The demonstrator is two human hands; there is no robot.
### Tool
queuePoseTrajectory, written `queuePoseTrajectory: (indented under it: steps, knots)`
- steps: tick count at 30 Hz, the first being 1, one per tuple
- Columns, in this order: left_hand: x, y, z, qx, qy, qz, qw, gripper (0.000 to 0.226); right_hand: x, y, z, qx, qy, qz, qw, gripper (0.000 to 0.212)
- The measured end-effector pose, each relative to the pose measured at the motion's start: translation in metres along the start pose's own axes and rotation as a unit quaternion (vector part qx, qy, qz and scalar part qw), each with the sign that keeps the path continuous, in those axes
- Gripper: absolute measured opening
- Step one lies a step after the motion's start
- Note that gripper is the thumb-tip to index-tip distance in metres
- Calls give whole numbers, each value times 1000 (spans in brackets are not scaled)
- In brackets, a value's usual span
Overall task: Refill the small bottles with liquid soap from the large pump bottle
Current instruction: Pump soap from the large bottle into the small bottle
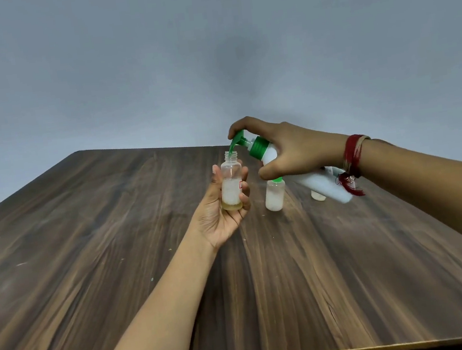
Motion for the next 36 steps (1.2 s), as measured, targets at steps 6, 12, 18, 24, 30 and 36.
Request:
queuePoseTrajectory:
  steps: [6,12,18,24,30,36]
  knots:
    - [-3,-1,-1,3,-6,-6,1000,75,3,0,0,15,0,-10,1000,58]
    - [-3,0,-1,3,-1,-8,1000,71,4,-1,1,15,0,-8,1000,57]
    - [1,0,-1,2,9,2,1000,81,2,-2,5,6,-23,-4,1000,77]
    - [0,0,-2,4,10,3,1000,80,2,-1,5,1,-41,-4,999,65]
    - [-2,-1,0,2,4,-2,1000,72,7,-1,4,3,-43,6,999,59]
    - [-3,-1,-2,3,5,-4,1000,80,10,-3,6,4,-46,10,999,59]
Point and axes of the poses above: each hand's wrist, its own y-axis away from the middle knuckle, its own z-axis out of the palm, x = y × z, the point moved 8 cm from there along -y, towards the middle knuckle, and after that the axes turned 13 degrees about -z, right-handed, at the moved point
